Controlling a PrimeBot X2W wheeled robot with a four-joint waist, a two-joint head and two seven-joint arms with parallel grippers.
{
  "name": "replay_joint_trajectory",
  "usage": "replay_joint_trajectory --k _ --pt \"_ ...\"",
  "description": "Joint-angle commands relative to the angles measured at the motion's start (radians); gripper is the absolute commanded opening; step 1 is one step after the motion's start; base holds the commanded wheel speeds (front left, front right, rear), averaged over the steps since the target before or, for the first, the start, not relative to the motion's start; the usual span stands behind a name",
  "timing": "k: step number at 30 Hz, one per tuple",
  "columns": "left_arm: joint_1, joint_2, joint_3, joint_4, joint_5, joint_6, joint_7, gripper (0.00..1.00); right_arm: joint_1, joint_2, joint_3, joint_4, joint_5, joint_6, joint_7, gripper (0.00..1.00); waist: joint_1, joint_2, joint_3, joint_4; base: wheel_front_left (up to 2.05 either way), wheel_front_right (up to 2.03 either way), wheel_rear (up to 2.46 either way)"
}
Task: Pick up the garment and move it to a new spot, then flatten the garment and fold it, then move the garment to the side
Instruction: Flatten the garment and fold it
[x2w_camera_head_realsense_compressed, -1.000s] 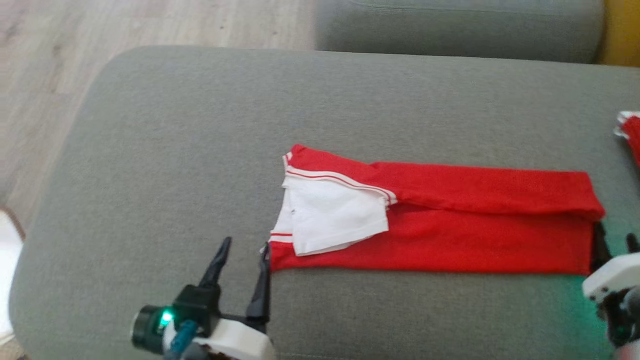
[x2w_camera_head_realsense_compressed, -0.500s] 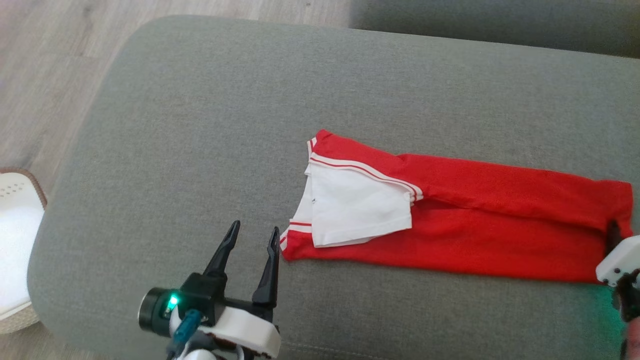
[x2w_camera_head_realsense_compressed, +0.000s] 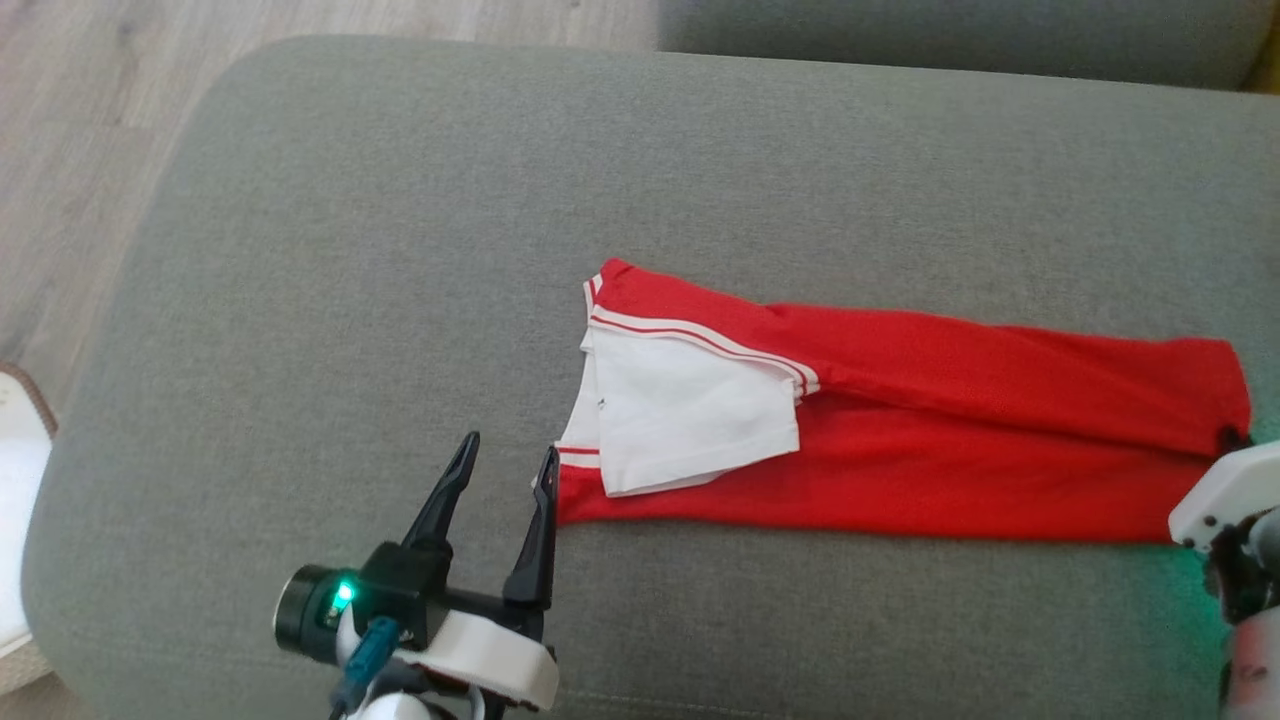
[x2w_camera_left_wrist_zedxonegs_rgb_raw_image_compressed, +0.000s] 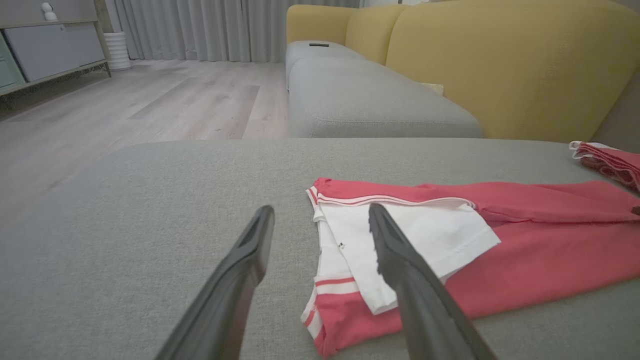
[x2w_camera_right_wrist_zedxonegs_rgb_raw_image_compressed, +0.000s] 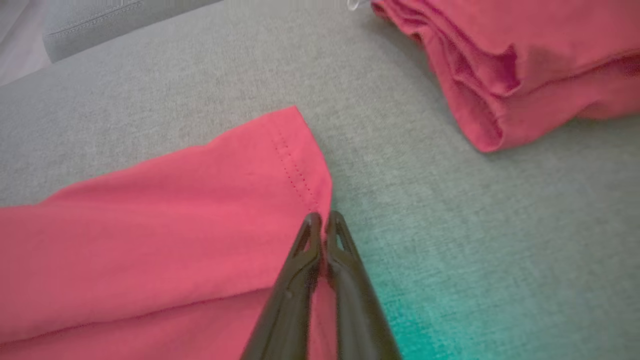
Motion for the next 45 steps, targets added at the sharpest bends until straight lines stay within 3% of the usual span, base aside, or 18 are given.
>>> replay_joint_trajectory --k 1,11,15,23,28,39,45 --pt "-0.012 -0.009 0.044 -0.025 0.011 -0.009 -0.012 1.0 -0.01 -0.031 0.021 -0.049 -0.009 0.003 -0.017 0.0 -0.0001 -0.0001 -0.001 -0.012 0.0 0.0 0.0" --pt "0.003 -0.033 0.076 -0.005 0.035 -0.048 -0.012 1.0 -0.065 -0.154 0.039 -0.156 -0.004 0.003 0.016 0.0 -0.0001 -0.0001 -0.038 -0.065 0.0 0.0 0.0" --pt "0.015 -0.044 0.084 0.008 0.036 -0.061 -0.012 1.0 -0.065 -0.111 0.077 -0.233 0.025 0.003 0.037 0.0 -0.0001 -0.0001 -0.07 -0.075 0.0 0.0 0.0" --pt "0.042 -0.059 0.087 0.025 0.044 -0.084 -0.012 1.0 0.001 0.041 0.195 -0.443 0.078 0.003 0.086 0.0 -0.0001 -0.0001 -0.136 -0.049 0.0 0.0 0.0" --pt "0.051 -0.063 0.092 0.027 0.049 -0.095 -0.012 1.0 0.021 0.073 0.268 -0.497 0.115 0.003 0.106 0.0 -0.0001 -0.0001 -0.152 -0.015 0.0 0.0 0.0" --pt "0.058 -0.075 0.098 0.033 0.057 -0.112 -0.012 1.0 -0.003 0.079 0.526 -0.413 0.283 0.003 0.086 0.0 -0.0001 -0.0001 -0.135 0.109 0.0 0.0 0.0" --pt "0.043 -0.081 0.096 0.04 0.054 -0.12 -0.012 1.0 -0.03 0.08 0.637 -0.284 0.32 0.003 0.077 0.0 -0.0001 -0.0001 -0.118 0.169 0.0 0.0 0.0"
